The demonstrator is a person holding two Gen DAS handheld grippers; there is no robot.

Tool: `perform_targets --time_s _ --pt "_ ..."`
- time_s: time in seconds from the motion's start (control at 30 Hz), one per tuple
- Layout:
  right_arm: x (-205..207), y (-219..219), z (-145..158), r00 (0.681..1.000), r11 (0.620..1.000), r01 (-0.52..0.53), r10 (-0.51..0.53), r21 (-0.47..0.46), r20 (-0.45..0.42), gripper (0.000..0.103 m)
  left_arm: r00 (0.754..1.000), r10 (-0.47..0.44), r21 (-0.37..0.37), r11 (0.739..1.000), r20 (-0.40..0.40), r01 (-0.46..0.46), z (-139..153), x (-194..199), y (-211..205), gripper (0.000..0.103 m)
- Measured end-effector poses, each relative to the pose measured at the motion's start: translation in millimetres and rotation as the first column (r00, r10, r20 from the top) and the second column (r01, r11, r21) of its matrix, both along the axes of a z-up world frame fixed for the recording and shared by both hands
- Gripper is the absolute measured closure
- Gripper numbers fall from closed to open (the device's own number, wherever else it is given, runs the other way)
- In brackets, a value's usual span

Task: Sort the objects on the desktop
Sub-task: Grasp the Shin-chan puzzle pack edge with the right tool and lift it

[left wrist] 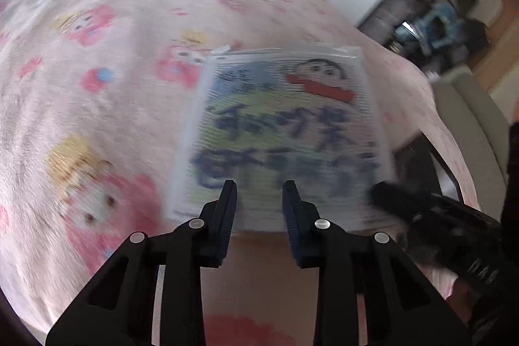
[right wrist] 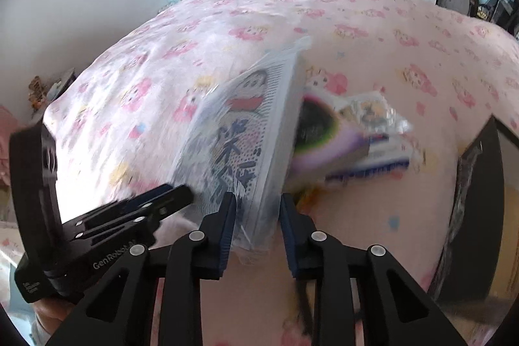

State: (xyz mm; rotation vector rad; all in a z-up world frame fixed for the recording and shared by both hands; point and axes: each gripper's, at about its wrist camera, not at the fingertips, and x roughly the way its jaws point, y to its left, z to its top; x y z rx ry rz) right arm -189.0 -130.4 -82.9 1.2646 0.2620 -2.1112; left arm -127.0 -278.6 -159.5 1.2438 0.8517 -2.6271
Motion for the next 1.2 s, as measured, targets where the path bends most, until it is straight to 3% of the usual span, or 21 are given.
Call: perform_targets --time_s 0.13,0.23,0.3,0.4,0.43,0.5,0.63,0.77,0.87,1.03,1.2 --pt "17 17 -4 0.998 1.000 0.017 -0.015 -0.019 0.056 0.080 0.999 0.035 -0.036 0.999 0.034 -0.034 -2 5 0 0.060" --pt "17 23 4 0.999 0.999 0.039 -0.038 -0.025 0.034 0.080 0.993 0.109 -0.032 0.994 0.042 -0.107 -5 8 -22 0.053" --pt "14 20 6 0.999 0.999 0.035 -0.034 -0.037 0.036 0.079 0.990 0.138 -0.027 0.990 0.030 -0.137 -7 10 -36 0.042" --pt "8 11 1 0.999 0.999 0.030 -0.030 -0.018 0.024 0.070 0.988 0.153 0.008 0.988 0.037 -0.153 -18 7 -51 0.037" --pt "5 7 -5 0.999 0.999 0.035 -0.035 0.011 0.011 0.063 0.988 0.148 0.022 0.989 0.046 -0.149 -24 8 -54 0.037" --pt "2 2 -16 0.999 0.998 0.041 -0.041 0.050 0.002 0.059 0.990 0.128 0.062 0.989 0.056 -0.132 -37 5 -57 0.036" --pt "-2 1 -40 0.995 0.999 0.035 -0.034 0.001 0.090 0.059 0.996 0.082 0.104 0.991 0.020 -0.083 -42 5 -51 0.038" --pt "5 5 -33 0.998 0.999 0.044 -0.043 -0.018 0.038 0.064 0.999 0.048 0.110 0.993 0.011 -0.049 -38 7 -37 0.038" --pt "11 23 -24 0.997 0.997 0.064 -0.062 -0.049 0.041 0.067 1.000 -0.009 0.149 0.989 0.018 0.007 -30 14 -22 0.038" --pt "39 66 -14 0.993 0.994 0.110 -0.109 -0.023 0.041 0.067 0.988 -0.152 0.138 0.979 0.029 0.146 -23 45 32 0.039" --pt "58 107 -31 0.974 0.982 0.185 -0.180 -0.030 0.141 0.067 0.979 -0.196 0.104 0.976 0.046 0.191 -22 50 55 0.039"
